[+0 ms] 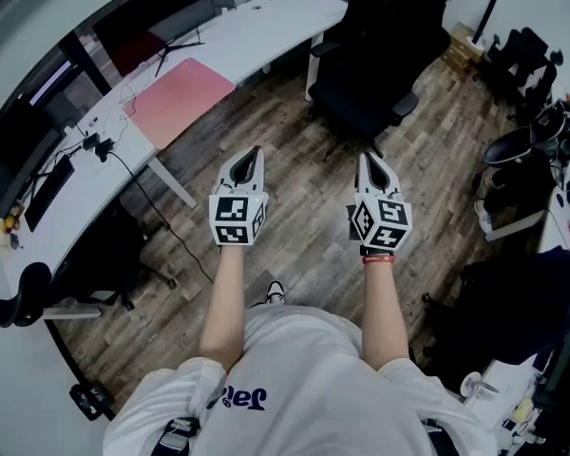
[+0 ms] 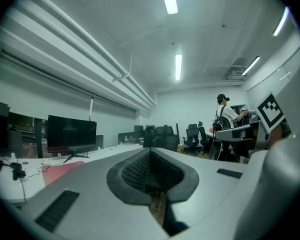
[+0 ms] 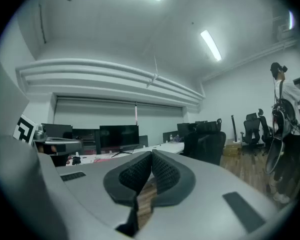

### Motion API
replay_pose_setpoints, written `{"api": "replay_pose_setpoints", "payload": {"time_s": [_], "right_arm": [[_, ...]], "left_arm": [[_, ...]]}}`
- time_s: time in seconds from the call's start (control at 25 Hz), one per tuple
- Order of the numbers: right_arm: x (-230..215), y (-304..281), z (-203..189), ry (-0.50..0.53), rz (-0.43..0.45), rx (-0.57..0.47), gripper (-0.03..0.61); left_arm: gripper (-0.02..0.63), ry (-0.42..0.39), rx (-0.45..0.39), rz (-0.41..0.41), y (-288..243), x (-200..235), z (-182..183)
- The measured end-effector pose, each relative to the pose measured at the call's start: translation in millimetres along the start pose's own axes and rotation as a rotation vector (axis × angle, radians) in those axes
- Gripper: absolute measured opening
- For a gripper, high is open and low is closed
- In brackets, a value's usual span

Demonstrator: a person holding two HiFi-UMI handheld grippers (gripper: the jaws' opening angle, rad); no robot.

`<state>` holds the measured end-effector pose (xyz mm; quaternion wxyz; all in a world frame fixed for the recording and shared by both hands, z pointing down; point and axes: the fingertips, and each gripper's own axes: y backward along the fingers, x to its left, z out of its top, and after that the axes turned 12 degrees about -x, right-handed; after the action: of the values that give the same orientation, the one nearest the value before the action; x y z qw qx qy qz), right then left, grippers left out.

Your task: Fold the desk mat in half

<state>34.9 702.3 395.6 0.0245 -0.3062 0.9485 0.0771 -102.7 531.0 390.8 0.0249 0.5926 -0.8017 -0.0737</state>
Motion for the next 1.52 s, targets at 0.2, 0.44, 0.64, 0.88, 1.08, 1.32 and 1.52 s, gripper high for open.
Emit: {"api": "replay_pose_setpoints", "payload": {"time_s": [0.2,0.44,0.64,0.88,1.08,1.32,1.52], "right_arm": [[26.3,-31.0,-7.8,-0.003,0.019,0.000,0.017],[57.2,-68.3,-22.7,-0.068,0.069,0.005,0.015],[90.4,-99.7,-29.5,-0.132,0.096,-0.008,0.017],[115.5,-122.5,-58.9,-0.123,0.150,0.041,0.017],[144.0,-154.1,-62.0,-0.114,0.221,0.062,0.017],[176.9,-217.7,-74.5,-0.116,0.338,0.077,0.018],[203.1,-287.2,-80.1,-0.133,0.446,0.086,0.029]], "left_arm": [[0.018,-0.018,-0.013,0.012,-11.6,36.8,0.7],[0.018,-0.027,-0.015,0.022,-26.1,75.0,-5.4],[0.018,-0.015,0.001,0.026,-32.9,110.5,-14.6],[0.018,-0.011,0.005,0.068,-34.1,137.4,-32.8],[0.018,-0.013,-0.007,0.130,-38.5,169.5,-28.2],[0.018,-0.017,0.000,0.216,-59.2,215.9,-36.8],[0.018,-0.019,0.006,0.316,-83.6,265.7,-40.5]]}}
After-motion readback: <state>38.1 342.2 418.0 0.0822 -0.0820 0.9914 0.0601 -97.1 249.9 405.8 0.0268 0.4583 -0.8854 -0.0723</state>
